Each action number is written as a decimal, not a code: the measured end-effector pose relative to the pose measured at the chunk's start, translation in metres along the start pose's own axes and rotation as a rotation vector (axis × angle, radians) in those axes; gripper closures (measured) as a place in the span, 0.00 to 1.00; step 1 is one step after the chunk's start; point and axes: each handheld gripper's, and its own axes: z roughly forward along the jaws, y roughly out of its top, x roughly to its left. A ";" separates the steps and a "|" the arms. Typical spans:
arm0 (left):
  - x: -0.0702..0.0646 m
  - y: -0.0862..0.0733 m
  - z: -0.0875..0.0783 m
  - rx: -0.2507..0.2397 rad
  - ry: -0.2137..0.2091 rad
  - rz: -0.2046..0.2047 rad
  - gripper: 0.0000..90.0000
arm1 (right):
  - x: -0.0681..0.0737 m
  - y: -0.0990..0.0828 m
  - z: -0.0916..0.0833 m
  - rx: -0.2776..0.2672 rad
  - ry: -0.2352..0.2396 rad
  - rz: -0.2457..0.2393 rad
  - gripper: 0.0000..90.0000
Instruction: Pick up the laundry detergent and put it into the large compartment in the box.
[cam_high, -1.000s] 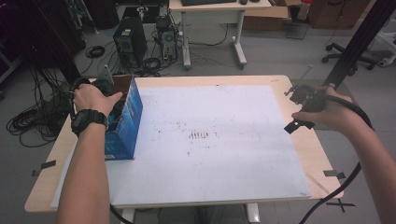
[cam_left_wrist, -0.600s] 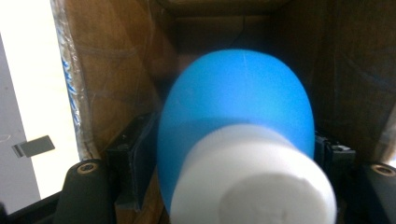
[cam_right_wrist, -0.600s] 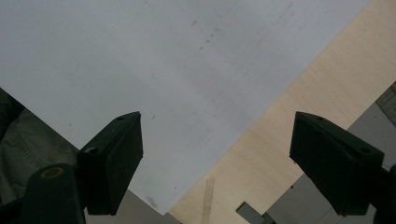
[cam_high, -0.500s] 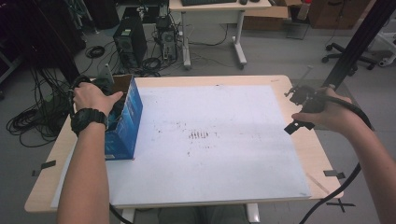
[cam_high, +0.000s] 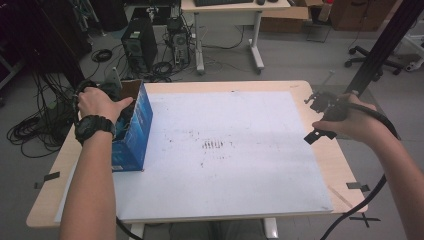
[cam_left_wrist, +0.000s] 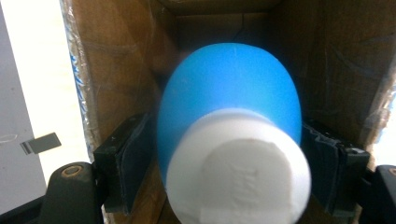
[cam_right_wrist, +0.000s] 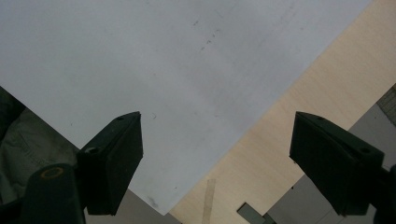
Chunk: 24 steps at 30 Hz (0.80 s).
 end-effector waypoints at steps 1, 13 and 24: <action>0.000 0.000 0.000 0.000 0.000 0.000 0.27 | 0.000 0.000 0.000 -0.001 0.000 0.000 0.19; 0.000 -0.001 -0.009 -0.008 0.022 -0.005 0.24 | 0.000 -0.001 -0.001 -0.005 0.001 0.001 0.19; -0.003 -0.003 -0.020 -0.014 0.026 0.003 0.23 | 0.000 -0.001 -0.001 -0.007 0.002 -0.001 0.19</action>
